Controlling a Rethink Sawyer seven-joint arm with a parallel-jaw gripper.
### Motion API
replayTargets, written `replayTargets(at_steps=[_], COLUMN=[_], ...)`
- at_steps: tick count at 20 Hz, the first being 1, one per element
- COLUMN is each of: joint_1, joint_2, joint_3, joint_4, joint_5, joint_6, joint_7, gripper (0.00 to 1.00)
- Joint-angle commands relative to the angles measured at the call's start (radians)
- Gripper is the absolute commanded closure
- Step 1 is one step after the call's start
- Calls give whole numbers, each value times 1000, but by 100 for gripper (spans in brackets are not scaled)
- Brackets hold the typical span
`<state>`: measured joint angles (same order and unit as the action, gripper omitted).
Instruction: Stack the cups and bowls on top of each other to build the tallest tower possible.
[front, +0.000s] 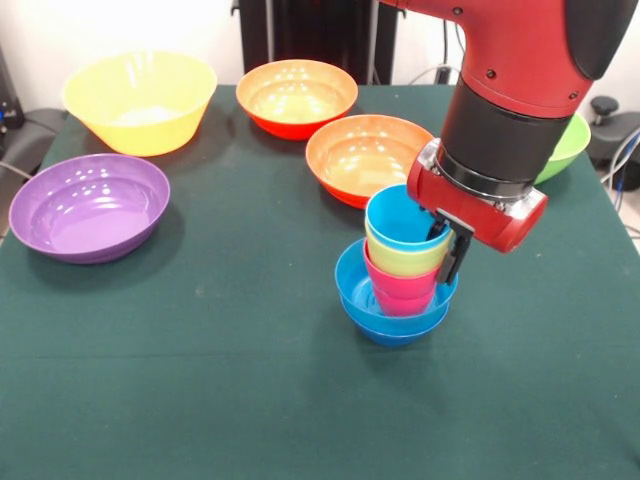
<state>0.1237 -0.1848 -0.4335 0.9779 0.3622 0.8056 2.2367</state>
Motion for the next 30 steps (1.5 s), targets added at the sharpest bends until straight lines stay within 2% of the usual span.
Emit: replayTargets(at_steps=[1,30], joint_1=[13,13], joint_2=[7,1], joint_3=[64,73], joint_4=[77,109], joint_5=[21,27], joint_6=[-43,-90], joint_7=[234,226], gripper=[100,100])
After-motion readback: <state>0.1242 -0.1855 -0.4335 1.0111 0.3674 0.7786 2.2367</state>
